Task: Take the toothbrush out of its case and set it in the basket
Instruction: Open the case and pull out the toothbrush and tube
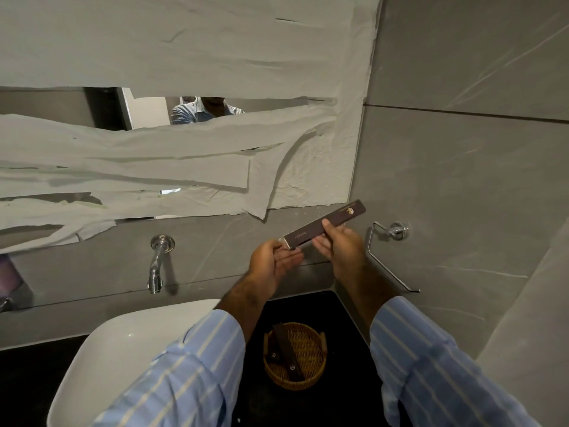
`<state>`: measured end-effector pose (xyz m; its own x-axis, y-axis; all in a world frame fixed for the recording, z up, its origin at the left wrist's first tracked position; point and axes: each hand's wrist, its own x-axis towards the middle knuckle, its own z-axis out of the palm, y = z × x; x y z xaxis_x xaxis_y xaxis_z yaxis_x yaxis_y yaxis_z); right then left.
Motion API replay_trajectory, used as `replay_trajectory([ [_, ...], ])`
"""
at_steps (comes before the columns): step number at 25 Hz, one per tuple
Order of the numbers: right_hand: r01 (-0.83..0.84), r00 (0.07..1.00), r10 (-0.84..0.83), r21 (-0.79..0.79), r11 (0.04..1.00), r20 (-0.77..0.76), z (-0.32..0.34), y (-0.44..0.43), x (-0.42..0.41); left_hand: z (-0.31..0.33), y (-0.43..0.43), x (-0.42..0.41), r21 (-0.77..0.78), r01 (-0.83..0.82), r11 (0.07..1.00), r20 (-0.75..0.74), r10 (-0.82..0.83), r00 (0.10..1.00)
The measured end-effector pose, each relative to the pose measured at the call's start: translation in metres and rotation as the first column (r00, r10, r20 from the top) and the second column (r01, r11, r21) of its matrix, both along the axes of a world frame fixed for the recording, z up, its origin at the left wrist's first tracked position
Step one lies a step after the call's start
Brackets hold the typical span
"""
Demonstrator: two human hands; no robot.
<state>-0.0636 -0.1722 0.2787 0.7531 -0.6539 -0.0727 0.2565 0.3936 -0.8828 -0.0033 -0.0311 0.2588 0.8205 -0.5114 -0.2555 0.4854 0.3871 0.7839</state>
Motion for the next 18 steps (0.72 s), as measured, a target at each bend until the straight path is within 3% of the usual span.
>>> replay_trajectory([
  [4,-0.008,0.999,-0.005,-0.261,0.965,-0.049,0.02,0.001,0.003,-0.006,-0.005,-0.006,-0.141,-0.036,0.989,-0.121,0.019,0.993],
  [10,0.046,0.993,-0.081,-0.35,0.935,-0.085,0.031,-0.001,-0.001,-0.027,-0.015,-0.012,-0.264,-0.104,0.959,-0.184,0.056,0.981],
  [15,0.077,0.98,-0.128,-0.298,0.951,-0.156,0.024,-0.013,-0.004,-0.036,-0.02,-0.008,-0.18,-0.031,0.983,-0.012,0.029,1.0],
  [18,0.09,0.974,-0.145,-0.294,0.952,-0.172,0.022,-0.016,-0.004,-0.039,-0.023,-0.011,-0.012,0.014,1.0,0.256,-0.011,0.967],
])
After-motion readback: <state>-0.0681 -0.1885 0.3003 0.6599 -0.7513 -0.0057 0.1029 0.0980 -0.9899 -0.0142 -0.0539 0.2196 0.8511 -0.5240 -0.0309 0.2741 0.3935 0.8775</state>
